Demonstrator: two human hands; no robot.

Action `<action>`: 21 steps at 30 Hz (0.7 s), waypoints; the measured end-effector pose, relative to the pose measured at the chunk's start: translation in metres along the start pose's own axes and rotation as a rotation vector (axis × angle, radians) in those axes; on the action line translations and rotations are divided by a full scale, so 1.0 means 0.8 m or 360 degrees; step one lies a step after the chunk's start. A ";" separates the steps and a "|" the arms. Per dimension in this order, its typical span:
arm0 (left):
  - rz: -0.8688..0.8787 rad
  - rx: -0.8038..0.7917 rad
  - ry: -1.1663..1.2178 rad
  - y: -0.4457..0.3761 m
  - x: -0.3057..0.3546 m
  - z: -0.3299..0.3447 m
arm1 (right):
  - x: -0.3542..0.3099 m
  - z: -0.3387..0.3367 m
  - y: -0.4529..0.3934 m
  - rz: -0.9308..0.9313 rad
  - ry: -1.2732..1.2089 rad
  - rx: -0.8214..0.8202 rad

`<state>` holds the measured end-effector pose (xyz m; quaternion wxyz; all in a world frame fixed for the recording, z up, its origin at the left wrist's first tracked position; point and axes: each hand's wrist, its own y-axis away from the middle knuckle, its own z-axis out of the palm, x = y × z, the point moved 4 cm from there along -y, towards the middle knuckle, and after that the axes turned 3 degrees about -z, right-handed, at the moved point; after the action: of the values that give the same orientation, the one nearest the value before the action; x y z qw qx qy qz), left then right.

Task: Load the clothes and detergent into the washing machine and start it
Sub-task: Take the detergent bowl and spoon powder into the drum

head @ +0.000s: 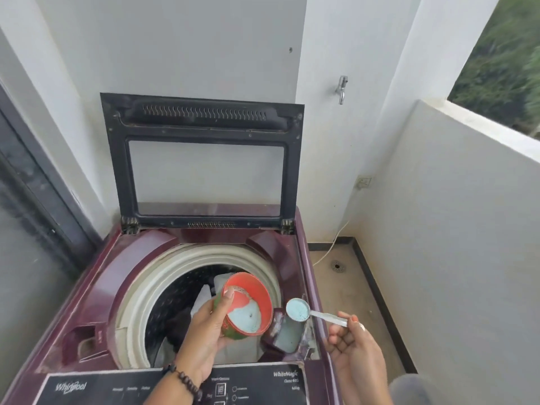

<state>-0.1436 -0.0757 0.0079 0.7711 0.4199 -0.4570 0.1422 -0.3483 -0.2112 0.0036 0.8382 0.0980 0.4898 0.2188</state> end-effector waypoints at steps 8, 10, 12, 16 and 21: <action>-0.0083 -0.0154 -0.0114 -0.049 -0.007 -0.025 | 0.036 -0.005 0.016 -0.0304 0.0031 0.0186; -0.0094 -0.0143 -0.0185 -0.066 -0.010 -0.027 | 0.039 -0.005 0.021 -0.0380 0.0084 0.0212; -0.0112 -0.0158 -0.0291 -0.085 -0.014 -0.029 | 0.043 -0.004 0.025 -0.0463 0.0149 0.0231; -0.0175 -0.0247 -0.0427 -0.111 -0.027 -0.035 | 0.048 0.002 0.034 -0.0708 0.0457 0.0216; -0.0319 -0.0308 -0.0402 -0.119 -0.036 -0.036 | 0.065 0.008 0.043 -0.1190 0.1386 0.0109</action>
<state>-0.0849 -0.1060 -0.0719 0.7547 0.4018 -0.5175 -0.0339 -0.3301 -0.1566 -0.0209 0.5761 -0.1538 0.7979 -0.0882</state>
